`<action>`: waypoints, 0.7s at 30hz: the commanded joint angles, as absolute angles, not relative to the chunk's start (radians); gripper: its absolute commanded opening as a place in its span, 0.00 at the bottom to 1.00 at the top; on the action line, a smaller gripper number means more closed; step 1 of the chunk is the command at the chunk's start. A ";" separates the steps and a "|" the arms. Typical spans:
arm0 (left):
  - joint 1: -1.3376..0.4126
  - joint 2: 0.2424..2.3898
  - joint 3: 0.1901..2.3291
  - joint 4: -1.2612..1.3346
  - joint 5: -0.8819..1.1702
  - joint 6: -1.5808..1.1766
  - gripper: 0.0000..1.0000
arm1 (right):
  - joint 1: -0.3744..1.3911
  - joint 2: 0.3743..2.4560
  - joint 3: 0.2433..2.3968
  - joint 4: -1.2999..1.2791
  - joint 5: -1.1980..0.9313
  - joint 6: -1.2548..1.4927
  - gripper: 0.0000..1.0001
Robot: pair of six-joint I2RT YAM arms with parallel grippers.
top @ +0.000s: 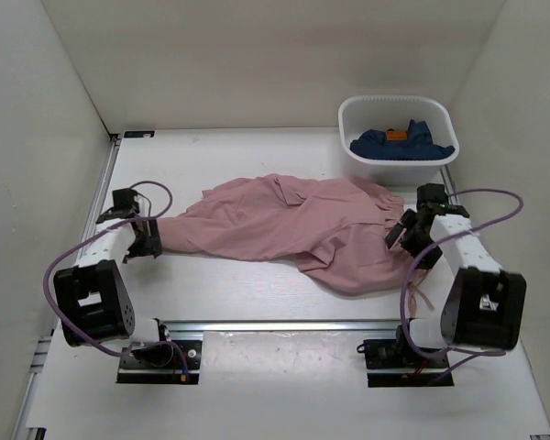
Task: Fold and stack the trousers
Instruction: Flatten the trousers out
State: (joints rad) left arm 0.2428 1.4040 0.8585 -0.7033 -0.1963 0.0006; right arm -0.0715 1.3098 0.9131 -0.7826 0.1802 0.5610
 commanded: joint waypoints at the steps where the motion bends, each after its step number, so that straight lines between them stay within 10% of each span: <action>1: 0.146 1.411 0.819 -0.517 -0.241 0.000 0.88 | -0.097 1.377 0.896 -0.605 0.133 0.663 0.91; 7: 0.124 1.524 0.819 -0.390 -0.273 0.000 1.00 | -0.162 1.453 0.833 -0.541 0.172 0.696 0.91; 13: 0.124 1.617 0.784 -0.267 -0.302 0.000 0.98 | -0.262 1.448 0.732 -0.560 0.118 0.749 0.35; 15: 0.124 1.657 0.794 -0.258 -0.293 0.000 0.84 | -0.262 1.399 0.732 -0.571 0.118 0.735 0.23; 18: 0.133 1.695 0.807 -0.258 -0.281 0.000 0.14 | -0.262 1.344 0.748 -0.633 0.132 0.690 0.04; 21: 0.133 1.648 0.827 -0.275 -0.270 0.000 0.14 | -0.262 1.278 0.776 -0.690 0.117 0.638 0.00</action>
State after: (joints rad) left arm 0.1253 1.6482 0.8379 -0.2256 -0.2867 0.0040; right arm -0.2607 1.3491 0.7391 -0.6136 0.1268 0.6914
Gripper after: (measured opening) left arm 0.144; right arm 0.012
